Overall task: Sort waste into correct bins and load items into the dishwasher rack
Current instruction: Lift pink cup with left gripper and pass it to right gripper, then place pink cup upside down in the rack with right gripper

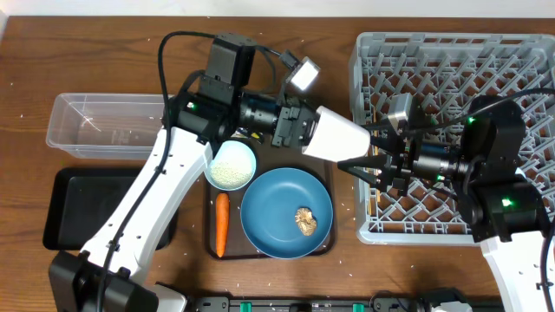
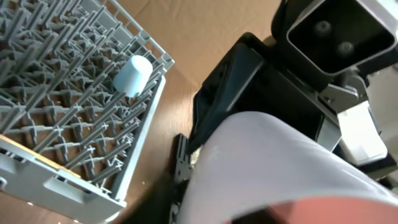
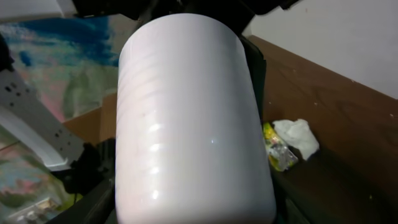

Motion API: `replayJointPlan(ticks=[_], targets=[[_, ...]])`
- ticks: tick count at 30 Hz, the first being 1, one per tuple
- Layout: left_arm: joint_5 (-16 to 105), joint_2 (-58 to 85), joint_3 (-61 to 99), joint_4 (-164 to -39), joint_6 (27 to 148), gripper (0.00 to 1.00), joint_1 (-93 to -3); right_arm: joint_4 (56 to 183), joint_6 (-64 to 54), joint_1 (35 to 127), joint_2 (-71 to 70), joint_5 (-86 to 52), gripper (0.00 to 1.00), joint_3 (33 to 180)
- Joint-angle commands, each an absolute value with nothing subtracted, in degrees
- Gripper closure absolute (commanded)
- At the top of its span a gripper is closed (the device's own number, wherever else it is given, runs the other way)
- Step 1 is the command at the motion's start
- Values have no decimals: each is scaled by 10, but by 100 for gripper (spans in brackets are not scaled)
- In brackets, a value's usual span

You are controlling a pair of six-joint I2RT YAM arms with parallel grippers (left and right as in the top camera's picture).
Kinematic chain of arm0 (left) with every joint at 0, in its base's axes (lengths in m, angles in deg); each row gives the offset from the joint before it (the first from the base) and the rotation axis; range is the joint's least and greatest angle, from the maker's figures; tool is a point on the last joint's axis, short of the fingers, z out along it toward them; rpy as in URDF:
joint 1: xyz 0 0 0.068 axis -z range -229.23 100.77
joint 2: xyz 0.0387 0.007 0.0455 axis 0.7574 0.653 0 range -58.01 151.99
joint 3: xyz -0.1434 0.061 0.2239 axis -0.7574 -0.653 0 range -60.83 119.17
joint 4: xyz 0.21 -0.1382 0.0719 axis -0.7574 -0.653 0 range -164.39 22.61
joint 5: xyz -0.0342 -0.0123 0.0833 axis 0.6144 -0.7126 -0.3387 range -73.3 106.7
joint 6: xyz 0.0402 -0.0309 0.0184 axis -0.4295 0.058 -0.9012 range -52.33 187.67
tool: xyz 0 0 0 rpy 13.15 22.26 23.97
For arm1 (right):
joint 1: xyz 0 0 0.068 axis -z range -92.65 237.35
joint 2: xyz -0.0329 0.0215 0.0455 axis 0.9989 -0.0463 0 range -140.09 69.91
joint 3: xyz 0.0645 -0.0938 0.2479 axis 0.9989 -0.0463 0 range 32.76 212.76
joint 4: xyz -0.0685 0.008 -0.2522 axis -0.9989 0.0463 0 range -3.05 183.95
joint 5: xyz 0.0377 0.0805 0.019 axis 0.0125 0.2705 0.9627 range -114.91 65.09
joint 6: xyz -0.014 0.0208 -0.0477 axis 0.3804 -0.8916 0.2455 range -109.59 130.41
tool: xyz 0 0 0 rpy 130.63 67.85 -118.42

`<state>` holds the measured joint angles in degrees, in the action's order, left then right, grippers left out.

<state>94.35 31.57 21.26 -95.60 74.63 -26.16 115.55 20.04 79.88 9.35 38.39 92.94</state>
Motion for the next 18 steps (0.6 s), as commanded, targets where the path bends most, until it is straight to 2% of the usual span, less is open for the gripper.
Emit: replayJointPlan(ticks=[1,4,6,12,18], targets=[[940,302,215,-947,740,55,-261,1160,162,793,123,310,55,930],[936,302,215,-938,740,43,-262,1185,128,803,141,224,55,930],[936,302,215,-934,740,39,-265,1214,110,816,151,174,54,930],[936,302,215,-934,740,38,-270,1321,-1,893,166,31,55,930],[936,302,215,-935,740,38,-270,1391,-73,1034,165,-55,56,930]])
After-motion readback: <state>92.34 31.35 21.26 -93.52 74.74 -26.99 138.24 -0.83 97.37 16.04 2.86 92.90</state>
